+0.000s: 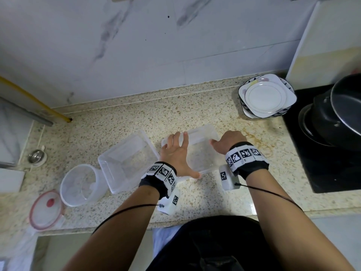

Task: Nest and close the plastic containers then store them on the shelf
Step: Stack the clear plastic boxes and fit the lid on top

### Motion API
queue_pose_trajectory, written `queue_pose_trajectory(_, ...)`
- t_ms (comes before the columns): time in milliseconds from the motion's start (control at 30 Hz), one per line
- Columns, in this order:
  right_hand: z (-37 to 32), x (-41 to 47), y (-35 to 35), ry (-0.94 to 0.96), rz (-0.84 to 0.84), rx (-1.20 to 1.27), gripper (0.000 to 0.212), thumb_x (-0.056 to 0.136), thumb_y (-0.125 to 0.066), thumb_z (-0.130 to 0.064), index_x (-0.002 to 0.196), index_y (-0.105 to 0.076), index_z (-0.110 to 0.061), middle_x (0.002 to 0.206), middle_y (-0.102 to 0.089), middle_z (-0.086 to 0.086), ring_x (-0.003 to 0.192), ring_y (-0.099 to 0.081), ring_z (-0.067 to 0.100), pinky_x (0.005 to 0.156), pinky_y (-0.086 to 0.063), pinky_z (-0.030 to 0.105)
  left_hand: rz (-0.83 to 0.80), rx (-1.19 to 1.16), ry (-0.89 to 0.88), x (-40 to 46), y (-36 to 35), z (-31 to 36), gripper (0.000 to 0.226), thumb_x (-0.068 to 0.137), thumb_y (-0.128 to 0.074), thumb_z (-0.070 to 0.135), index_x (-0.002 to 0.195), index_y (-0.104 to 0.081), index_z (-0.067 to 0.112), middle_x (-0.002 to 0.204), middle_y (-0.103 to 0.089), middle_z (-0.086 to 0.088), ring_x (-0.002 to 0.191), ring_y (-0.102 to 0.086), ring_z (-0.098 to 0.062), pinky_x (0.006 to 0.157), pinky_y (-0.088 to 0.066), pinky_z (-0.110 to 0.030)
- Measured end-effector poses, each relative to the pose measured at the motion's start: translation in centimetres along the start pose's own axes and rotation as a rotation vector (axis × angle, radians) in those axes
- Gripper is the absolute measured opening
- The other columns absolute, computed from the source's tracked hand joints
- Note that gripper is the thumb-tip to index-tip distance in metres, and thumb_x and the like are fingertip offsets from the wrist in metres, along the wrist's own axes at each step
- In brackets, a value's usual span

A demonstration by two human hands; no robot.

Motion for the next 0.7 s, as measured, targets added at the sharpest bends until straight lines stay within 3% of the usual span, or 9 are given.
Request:
queue_pose_trajectory(200, -0.1, -0.5, -0.4, -0.033, 0.016, -0.037, 0.064, 0.087, -0.052, -0.062, 0.051, -0.040, -0.010, 0.049, -0.041, 0.004, 0.041, -0.038, 0.018, 0.039, -0.025, 0.021, 0.022, 0.014, 0.003, 0.1, 0.0, 0.0, 0.162, 0.038, -0.070, 0.088, 0.158, 0.018, 0.022, 0.166, 0.010, -0.004, 0.153, 0.010, -0.028, 0.121, -0.017, -0.055)
queue_pose_trajectory(467, 1.5, -0.1, -1.4, -0.100, -0.075, 0.075, 0.074, 0.074, -0.046, -0.084, 0.061, -0.045, -0.010, 0.058, -0.046, 0.005, 0.049, -0.044, 0.020, 0.045, -0.031, 0.026, 0.043, 0.025, 0.005, 0.2, -0.2, 0.1, 0.161, 0.037, -0.069, 0.088, 0.158, 0.014, 0.023, 0.166, 0.007, -0.004, 0.153, 0.007, -0.030, 0.120, -0.022, -0.057)
queue_pose_trajectory(533, 1.6, 0.0, -1.4, -0.107, -0.066, 0.088, 0.076, 0.075, -0.047, -0.083, 0.073, -0.053, -0.007, 0.071, -0.059, 0.007, 0.058, -0.053, 0.023, 0.052, -0.038, 0.028, 0.051, 0.032, 0.015, 0.2, -0.2, 0.1, 0.161, 0.036, -0.067, 0.089, 0.158, 0.013, 0.022, 0.165, 0.005, -0.005, 0.153, 0.004, -0.031, 0.119, -0.024, -0.057)
queue_pose_trajectory(600, 1.4, 0.0, -1.1, -0.116, -0.048, 0.109, 0.080, 0.076, -0.049, -0.082, 0.097, -0.064, -0.006, 0.099, -0.069, 0.012, 0.084, -0.066, 0.030, 0.062, -0.042, 0.031, 0.079, 0.057, 0.022, 0.3, -0.3, 0.2, 0.159, 0.037, -0.061, 0.094, 0.159, 0.011, 0.021, 0.165, 0.000, -0.007, 0.152, -0.001, -0.033, 0.117, -0.026, -0.057)
queue_pose_trajectory(700, 1.2, -0.2, -0.7, -0.133, -0.020, 0.135, 0.085, 0.077, -0.052, -0.080, 0.115, -0.063, -0.004, 0.115, -0.068, 0.014, 0.102, -0.066, 0.033, 0.064, -0.042, 0.032, 0.104, 0.077, 0.034, 0.4, -0.4, 0.3, 0.158, 0.036, -0.052, 0.098, 0.159, 0.010, 0.020, 0.164, -0.003, -0.008, 0.151, -0.003, -0.034, 0.116, -0.026, -0.056)
Point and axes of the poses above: each hand's wrist, its own x-axis towards the middle knuckle, its own y-axis out of the back of the hand, z = x × y, the point moved 2 cm from there along x, towards the middle knuckle
